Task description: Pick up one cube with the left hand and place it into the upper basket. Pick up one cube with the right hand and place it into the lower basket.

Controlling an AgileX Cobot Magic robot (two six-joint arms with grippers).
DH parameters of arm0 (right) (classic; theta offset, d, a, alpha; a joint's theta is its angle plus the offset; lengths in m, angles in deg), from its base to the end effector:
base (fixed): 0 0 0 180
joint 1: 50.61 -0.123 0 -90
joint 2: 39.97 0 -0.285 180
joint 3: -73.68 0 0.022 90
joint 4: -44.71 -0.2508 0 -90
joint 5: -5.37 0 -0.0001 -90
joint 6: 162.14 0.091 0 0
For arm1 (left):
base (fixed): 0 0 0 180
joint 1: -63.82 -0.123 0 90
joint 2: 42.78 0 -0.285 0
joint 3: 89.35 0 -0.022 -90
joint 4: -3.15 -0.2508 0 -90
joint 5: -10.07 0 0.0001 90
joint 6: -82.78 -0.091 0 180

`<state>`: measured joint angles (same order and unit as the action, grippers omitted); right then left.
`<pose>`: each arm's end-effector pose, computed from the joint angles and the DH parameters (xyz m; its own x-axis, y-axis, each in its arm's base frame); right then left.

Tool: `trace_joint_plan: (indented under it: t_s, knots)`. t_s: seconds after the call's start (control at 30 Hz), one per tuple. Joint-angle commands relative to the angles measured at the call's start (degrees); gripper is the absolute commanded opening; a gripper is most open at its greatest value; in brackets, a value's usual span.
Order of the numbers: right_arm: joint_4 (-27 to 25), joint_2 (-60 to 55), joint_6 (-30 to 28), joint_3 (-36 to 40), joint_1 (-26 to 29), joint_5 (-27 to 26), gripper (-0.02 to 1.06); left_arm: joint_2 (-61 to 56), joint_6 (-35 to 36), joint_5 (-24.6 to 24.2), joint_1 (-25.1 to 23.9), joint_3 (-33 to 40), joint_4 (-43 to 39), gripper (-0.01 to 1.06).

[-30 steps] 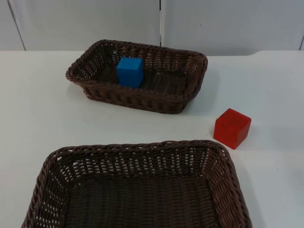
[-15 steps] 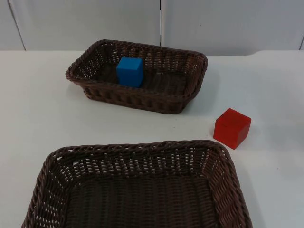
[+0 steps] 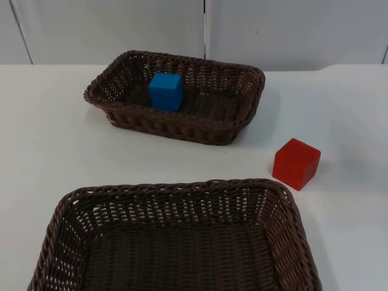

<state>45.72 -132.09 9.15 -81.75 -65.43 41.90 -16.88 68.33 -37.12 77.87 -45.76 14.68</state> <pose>0.2762 0.0721 0.2335 -0.8096 -0.3853 -0.4429 -0.3905 0.9168 -0.0838 0.0468 -0.0255 0.3163 -0.3819 0.2120 -0.8995 0.4142 0.9094 0.0385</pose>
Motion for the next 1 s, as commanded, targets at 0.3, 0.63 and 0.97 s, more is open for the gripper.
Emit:
trace_joint_plan:
  t_s: [0.3,0.63,0.97]
  knots:
    - [-0.19,-13.00,-5.30,-6.27,-6.53,-2.55,1.05,-0.24,0.22,0.11,-0.13,0.30,-0.37,0.69]
    - [-3.81,-23.27,-10.25,-19.35,-6.53,3.29,1.05,-0.24,-0.21,0.00,-0.13,0.30,-0.62,0.69]
    - [-12.52,-30.80,-22.91,-26.11,-6.53,4.14,1.05,-0.24,-0.21,-0.11,-0.13,0.30,-0.76,0.69]
